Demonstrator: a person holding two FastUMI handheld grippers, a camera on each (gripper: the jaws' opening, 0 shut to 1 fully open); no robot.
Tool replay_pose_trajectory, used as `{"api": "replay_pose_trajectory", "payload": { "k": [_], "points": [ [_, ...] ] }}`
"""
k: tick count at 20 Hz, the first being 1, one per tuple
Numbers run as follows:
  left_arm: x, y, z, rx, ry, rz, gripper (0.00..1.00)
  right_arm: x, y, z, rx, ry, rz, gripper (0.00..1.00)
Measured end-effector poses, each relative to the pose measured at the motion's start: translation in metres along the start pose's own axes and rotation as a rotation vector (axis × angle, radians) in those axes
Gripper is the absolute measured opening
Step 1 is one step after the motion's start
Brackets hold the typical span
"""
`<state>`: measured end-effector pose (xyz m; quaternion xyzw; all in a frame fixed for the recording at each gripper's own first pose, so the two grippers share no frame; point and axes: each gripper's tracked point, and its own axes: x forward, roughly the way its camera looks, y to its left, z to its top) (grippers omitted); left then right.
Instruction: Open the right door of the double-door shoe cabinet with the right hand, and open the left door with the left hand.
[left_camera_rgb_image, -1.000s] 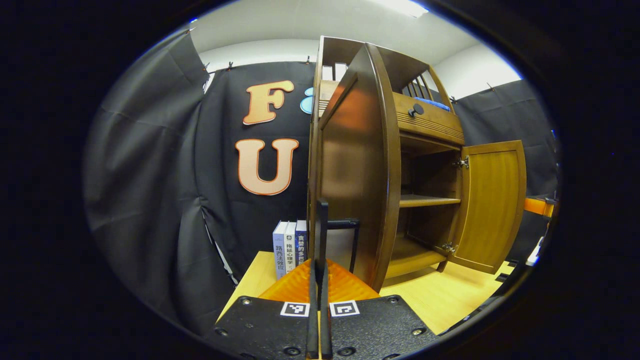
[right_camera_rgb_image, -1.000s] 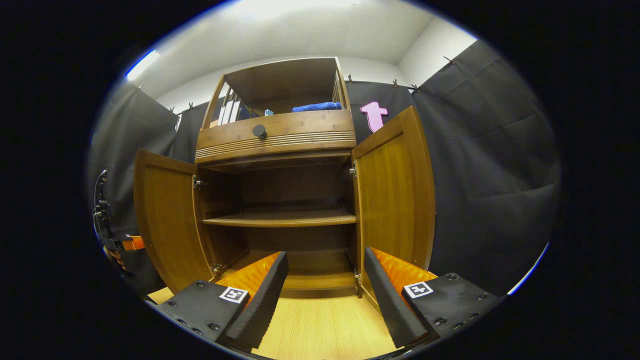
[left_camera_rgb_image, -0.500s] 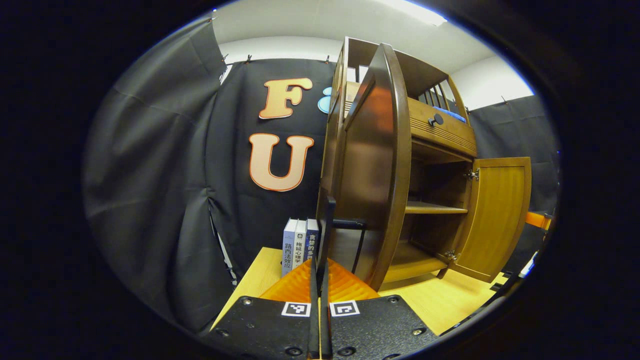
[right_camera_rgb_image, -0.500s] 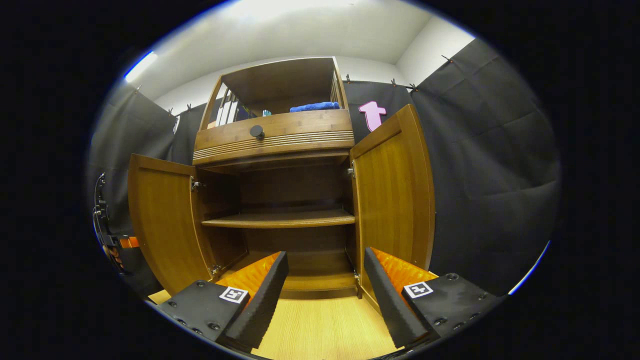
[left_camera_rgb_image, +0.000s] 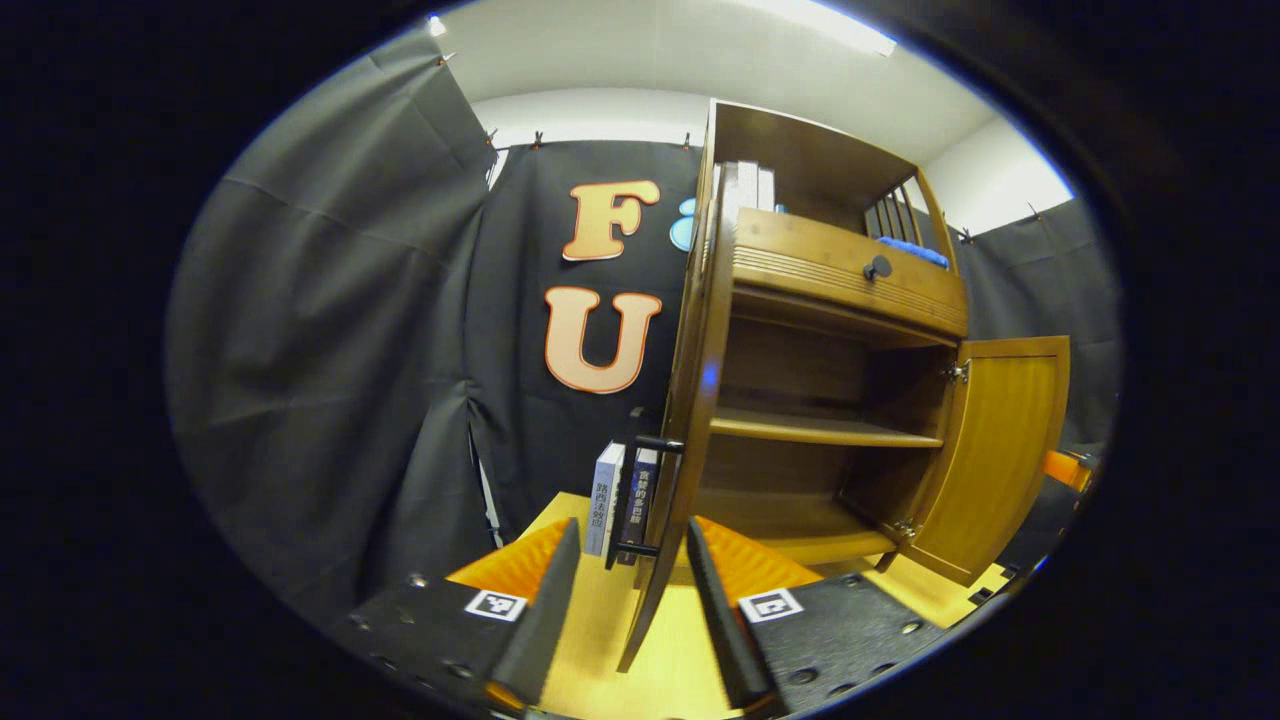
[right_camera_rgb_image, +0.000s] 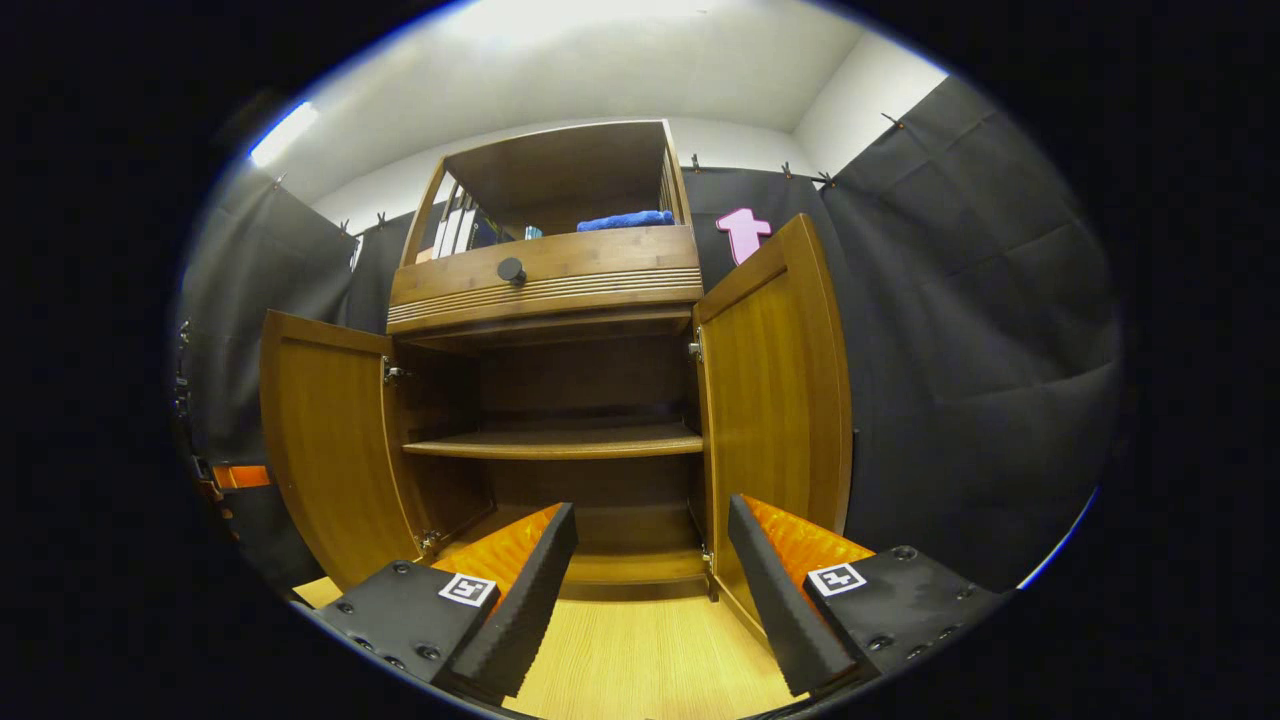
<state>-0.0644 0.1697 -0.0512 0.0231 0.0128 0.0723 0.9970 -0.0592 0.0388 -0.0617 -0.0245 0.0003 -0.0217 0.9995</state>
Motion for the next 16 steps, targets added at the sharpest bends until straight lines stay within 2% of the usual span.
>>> {"api": "replay_pose_trajectory", "payload": {
  "k": [3, 4, 5, 6, 11, 12, 13, 14, 16],
  "points": [
    [-0.012, -0.016, 0.006, 0.004, -0.019, -0.02, 0.95, -0.003, 0.0, 0.0, -0.004, -0.006, 0.008, 0.98],
    [-0.015, -0.021, 0.009, 0.009, -0.026, -0.028, 0.9, -0.004, 0.0, 0.0, -0.004, -0.007, 0.011, 0.98],
    [-0.018, -0.026, 0.01, 0.014, -0.032, -0.035, 0.98, -0.006, 0.0, 0.0, -0.005, -0.007, 0.013, 0.98],
    [-0.019, -0.03, 0.012, 0.017, -0.035, -0.039, 0.89, -0.008, -0.001, 0.0, -0.006, -0.009, 0.013, 0.98],
    [-0.025, -0.047, 0.021, 0.03, -0.057, -0.066, 0.89, -0.014, -0.008, 0.008, -0.008, -0.032, 0.004, 0.98],
    [-0.026, -0.051, 0.022, 0.032, -0.06, -0.072, 0.93, -0.016, -0.01, 0.009, -0.009, -0.038, 0.002, 0.98],
    [-0.028, -0.054, 0.024, 0.035, -0.065, -0.077, 0.89, -0.017, -0.011, 0.009, -0.01, -0.043, -0.001, 0.98],
    [-0.029, -0.057, 0.026, 0.038, -0.069, -0.081, 0.93, -0.018, -0.013, 0.01, -0.01, -0.046, -0.003, 0.98],
    [-0.03, -0.063, 0.028, 0.042, -0.076, -0.09, 0.89, -0.02, -0.016, 0.01, -0.008, -0.047, -0.003, 0.98]
  ]
}}
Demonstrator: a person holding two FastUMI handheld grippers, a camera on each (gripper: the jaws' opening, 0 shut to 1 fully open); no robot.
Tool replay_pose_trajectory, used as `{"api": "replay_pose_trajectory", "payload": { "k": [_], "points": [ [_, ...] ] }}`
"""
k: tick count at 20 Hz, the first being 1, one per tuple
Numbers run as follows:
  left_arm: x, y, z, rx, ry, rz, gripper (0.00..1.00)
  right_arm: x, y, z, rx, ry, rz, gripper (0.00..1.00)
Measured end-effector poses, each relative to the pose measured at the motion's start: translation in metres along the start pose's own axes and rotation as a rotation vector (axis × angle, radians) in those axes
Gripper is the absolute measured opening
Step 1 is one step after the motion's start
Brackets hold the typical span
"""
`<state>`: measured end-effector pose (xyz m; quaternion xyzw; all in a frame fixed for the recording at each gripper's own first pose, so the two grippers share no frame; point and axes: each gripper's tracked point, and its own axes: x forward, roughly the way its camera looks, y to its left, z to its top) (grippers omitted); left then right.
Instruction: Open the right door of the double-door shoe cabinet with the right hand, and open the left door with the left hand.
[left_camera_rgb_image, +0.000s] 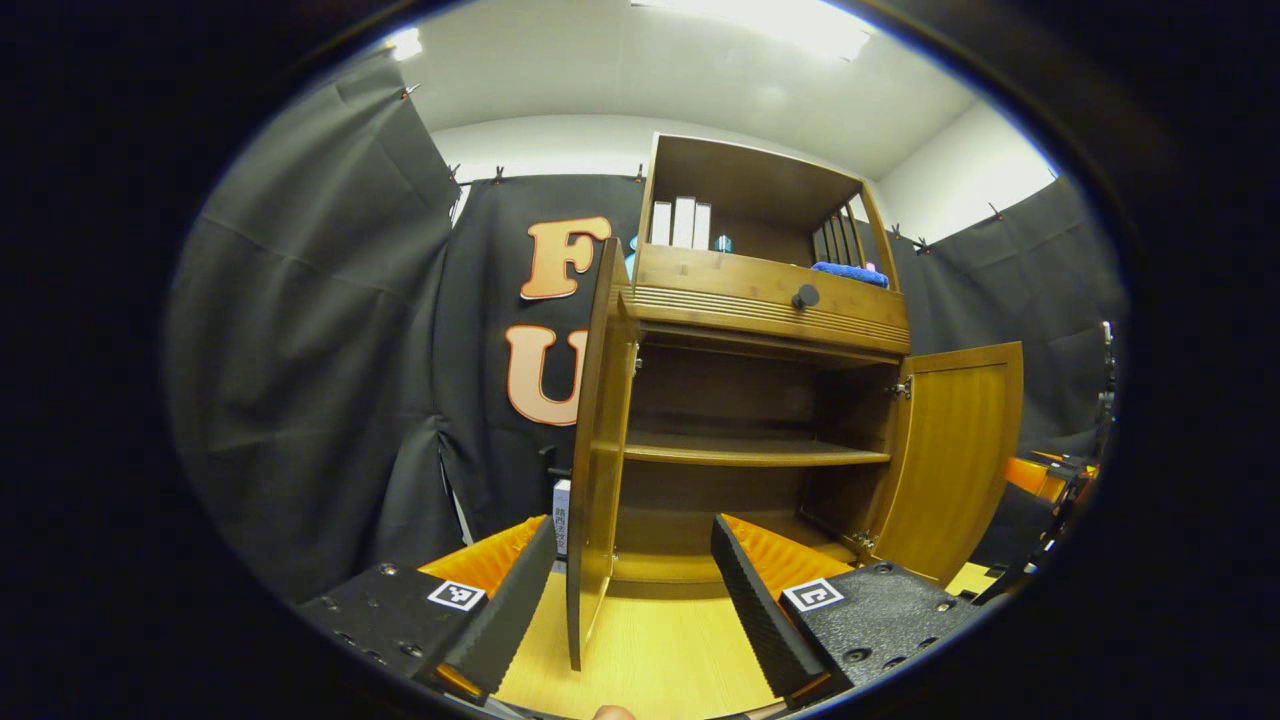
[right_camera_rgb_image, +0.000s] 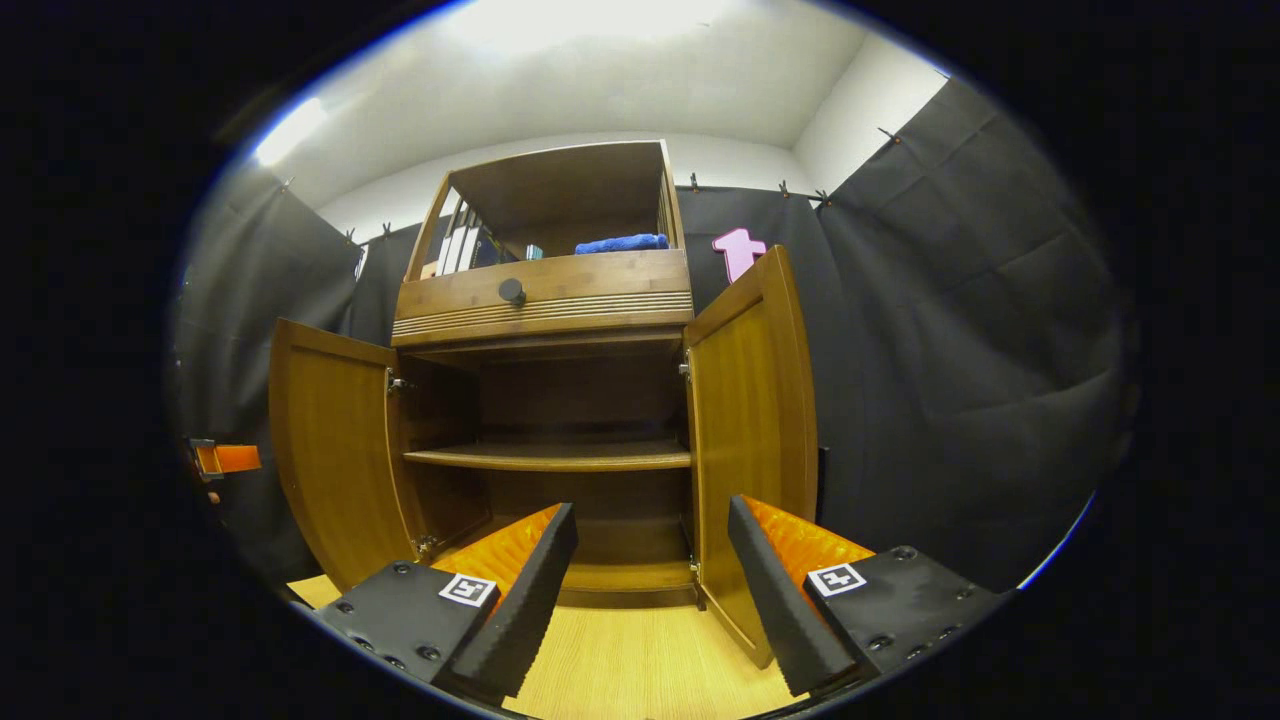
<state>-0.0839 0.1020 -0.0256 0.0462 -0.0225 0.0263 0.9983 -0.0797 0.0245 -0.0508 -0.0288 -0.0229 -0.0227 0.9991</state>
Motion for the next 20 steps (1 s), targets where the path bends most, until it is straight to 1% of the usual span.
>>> {"api": "replay_pose_trajectory", "payload": {
  "k": [1, 2, 3, 6, 13, 14, 15, 16, 17, 19, 20],
  "points": [
    [0.0, -0.003, 0.001, 0.002, -0.002, -0.006, 0.91, -0.001, -0.001, 0.0, 0.002, 0.0, 0.0, 0.98],
    [-0.001, -0.006, 0.002, 0.006, -0.003, -0.01, 0.93, -0.002, -0.002, 0.0, 0.004, 0.001, 0.0, 0.94],
    [-0.001, -0.007, 0.002, 0.011, -0.005, -0.01, 0.93, -0.001, -0.004, -0.001, 0.005, 0.002, -0.002, 1.0],
    [-0.002, -0.01, 0.006, 0.016, -0.013, -0.011, 0.93, -0.002, -0.01, -0.001, 0.014, 0.004, -0.009, 0.98],
    [-0.003, -0.022, 0.006, 0.015, -0.011, -0.025, 0.93, -0.008, -0.02, 0.0, 0.023, -0.001, -0.019, 0.98],
    [-0.003, -0.023, 0.006, 0.013, -0.01, -0.028, 0.97, -0.009, -0.02, 0.0, 0.023, -0.002, -0.019, 0.98],
    [-0.003, -0.025, 0.005, 0.013, -0.008, -0.03, 0.97, -0.01, -0.022, 0.0, 0.023, -0.002, -0.019, 0.89],
    [-0.002, -0.025, 0.005, 0.014, -0.007, -0.029, 0.93, -0.01, -0.024, -0.001, 0.023, -0.001, -0.02, 0.89],
    [-0.003, -0.025, 0.005, 0.015, -0.007, -0.028, 0.89, -0.012, -0.024, -0.002, 0.025, 0.0, -0.02, 0.98],
    [-0.004, -0.027, 0.005, 0.018, -0.005, -0.027, 0.89, -0.012, -0.027, -0.002, 0.032, 0.001, -0.023, 0.98],
    [-0.006, -0.027, 0.006, 0.02, -0.005, -0.028, 0.93, -0.013, -0.029, -0.003, 0.036, 0.001, -0.026, 0.89]
  ]
}}
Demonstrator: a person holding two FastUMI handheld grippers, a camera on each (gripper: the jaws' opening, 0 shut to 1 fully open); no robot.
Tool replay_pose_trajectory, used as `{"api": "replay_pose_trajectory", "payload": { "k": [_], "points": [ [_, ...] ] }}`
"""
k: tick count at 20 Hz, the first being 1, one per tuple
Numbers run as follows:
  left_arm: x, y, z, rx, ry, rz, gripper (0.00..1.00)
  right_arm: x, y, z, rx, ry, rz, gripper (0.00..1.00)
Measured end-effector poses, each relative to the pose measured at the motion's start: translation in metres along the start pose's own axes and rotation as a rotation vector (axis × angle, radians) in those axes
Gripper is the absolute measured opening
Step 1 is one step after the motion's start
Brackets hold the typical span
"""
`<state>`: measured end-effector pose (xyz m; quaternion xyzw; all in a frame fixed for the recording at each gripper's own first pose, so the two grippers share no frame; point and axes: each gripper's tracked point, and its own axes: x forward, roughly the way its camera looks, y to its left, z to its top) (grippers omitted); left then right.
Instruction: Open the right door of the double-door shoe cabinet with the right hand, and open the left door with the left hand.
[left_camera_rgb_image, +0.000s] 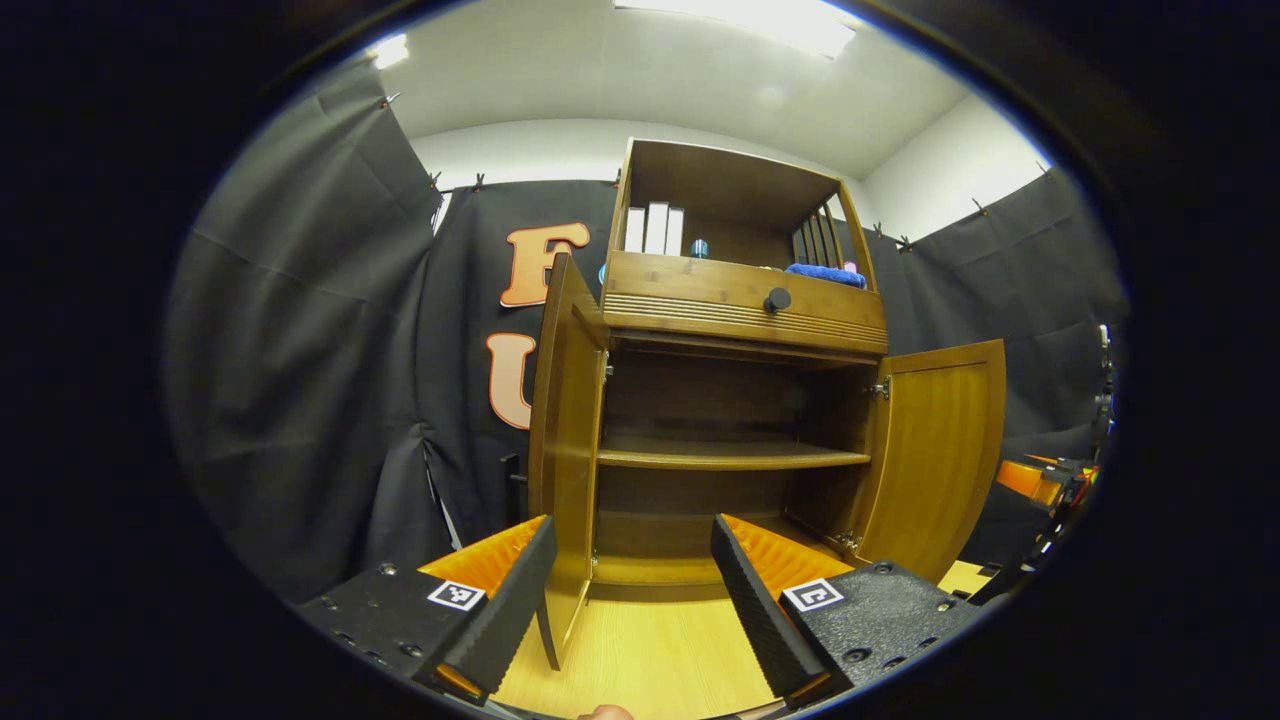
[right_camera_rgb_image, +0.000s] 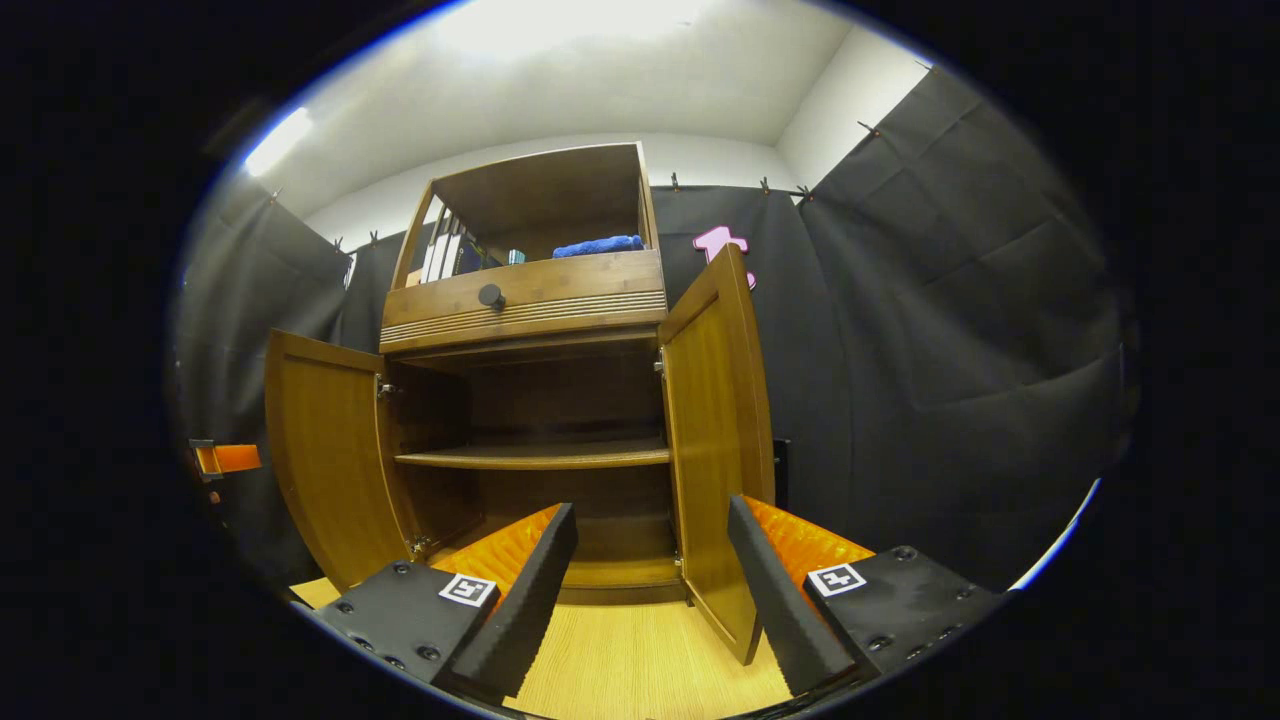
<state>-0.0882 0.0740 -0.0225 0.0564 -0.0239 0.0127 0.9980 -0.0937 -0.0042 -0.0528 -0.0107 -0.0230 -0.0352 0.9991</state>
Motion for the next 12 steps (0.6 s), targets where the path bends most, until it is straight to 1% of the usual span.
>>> {"api": "replay_pose_trajectory", "payload": {
  "k": [1, 2, 8, 9, 10, 11, 12],
  "points": [
    [0.0, -0.002, 0.002, 0.002, -0.002, -0.002, 0.93, 0.0, -0.002, 0.0, 0.002, 0.0, -0.002, 0.89],
    [0.0, -0.003, 0.003, 0.003, -0.005, -0.002, 0.93, -0.001, -0.004, 0.0, 0.004, -0.001, -0.004, 0.98],
    [-0.003, -0.013, 0.009, 0.012, -0.024, -0.012, 0.93, -0.004, -0.009, 0.003, 0.004, -0.009, -0.006, 0.98],
    [-0.004, -0.015, 0.01, 0.013, -0.024, -0.015, 0.93, -0.005, -0.01, 0.002, 0.006, -0.009, -0.007, 0.89],
    [-0.003, -0.016, 0.012, 0.013, -0.025, -0.017, 0.89, -0.006, -0.012, 0.002, 0.008, -0.008, -0.008, 0.91],
    [-0.003, -0.017, 0.012, 0.013, -0.025, -0.019, 0.93, -0.006, -0.014, 0.001, 0.009, -0.008, -0.01, 0.92],
    [-0.003, -0.018, 0.013, 0.014, -0.027, -0.02, 0.89, -0.007, -0.016, 0.001, 0.011, -0.008, -0.013, 0.94]
  ]
}}
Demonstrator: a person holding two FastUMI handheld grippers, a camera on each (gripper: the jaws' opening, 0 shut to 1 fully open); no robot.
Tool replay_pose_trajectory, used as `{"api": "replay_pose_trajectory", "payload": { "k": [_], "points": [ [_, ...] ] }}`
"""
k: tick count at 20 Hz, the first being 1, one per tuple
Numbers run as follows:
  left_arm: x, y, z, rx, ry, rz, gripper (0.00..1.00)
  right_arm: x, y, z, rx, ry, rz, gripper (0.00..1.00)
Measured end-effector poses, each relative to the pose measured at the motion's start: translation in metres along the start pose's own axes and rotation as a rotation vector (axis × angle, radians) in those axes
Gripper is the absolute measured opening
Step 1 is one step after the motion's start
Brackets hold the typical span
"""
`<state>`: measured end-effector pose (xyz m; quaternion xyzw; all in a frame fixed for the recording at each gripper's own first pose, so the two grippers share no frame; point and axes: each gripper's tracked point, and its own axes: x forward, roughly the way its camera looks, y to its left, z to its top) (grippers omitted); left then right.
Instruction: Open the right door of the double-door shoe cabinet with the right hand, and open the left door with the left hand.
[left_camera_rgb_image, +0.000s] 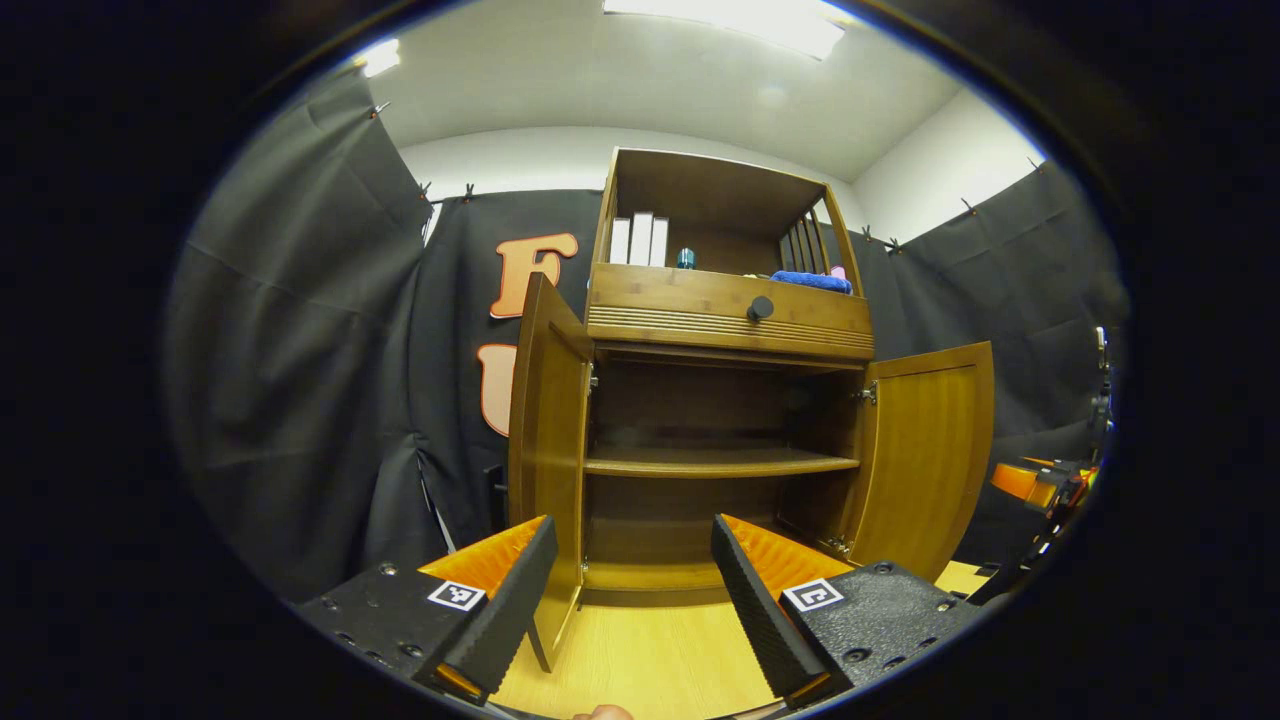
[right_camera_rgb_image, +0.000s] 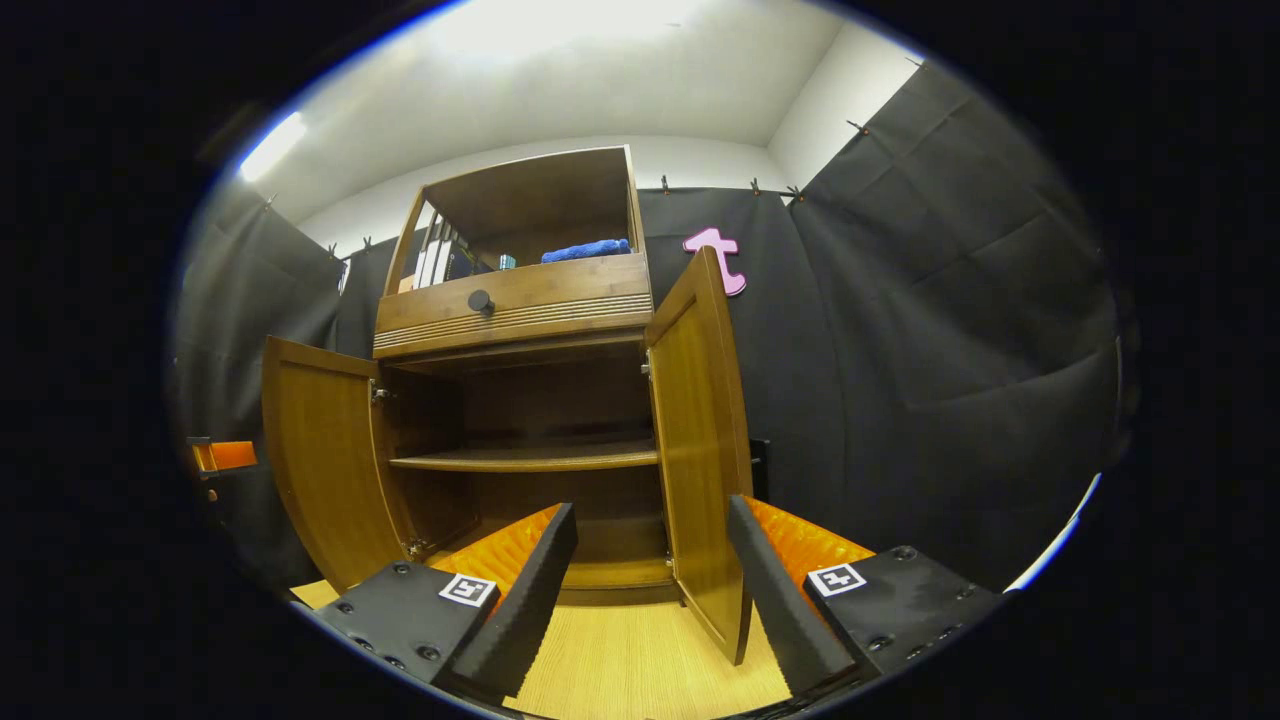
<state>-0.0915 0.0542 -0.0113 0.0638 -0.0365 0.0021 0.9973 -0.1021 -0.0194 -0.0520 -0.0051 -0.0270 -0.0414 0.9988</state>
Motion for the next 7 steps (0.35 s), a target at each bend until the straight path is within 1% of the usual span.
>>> {"api": "replay_pose_trajectory", "payload": {
  "k": [1, 3, 4, 5, 7],
  "points": [
    [0.0, -0.001, 0.001, 0.001, -0.002, -0.001, 0.93, 0.0, -0.002, 0.0, 0.001, 0.001, -0.003, 0.96],
    [0.0, -0.004, 0.001, 0.002, -0.004, -0.002, 0.93, 0.0, -0.007, 0.0, 0.006, 0.002, -0.008, 1.0],
    [0.0, -0.005, 0.001, 0.001, -0.004, -0.003, 0.93, 0.0, -0.009, 0.0, 0.007, 0.002, -0.008, 0.98],
    [-0.001, -0.006, 0.001, -0.001, -0.003, -0.003, 0.89, 0.0, -0.01, 0.0, 0.007, 0.003, -0.01, 0.89],
    [0.0, -0.009, 0.001, -0.003, -0.001, -0.005, 0.89, -0.001, -0.013, 0.0, 0.005, 0.002, -0.012, 0.89]
  ]
}}
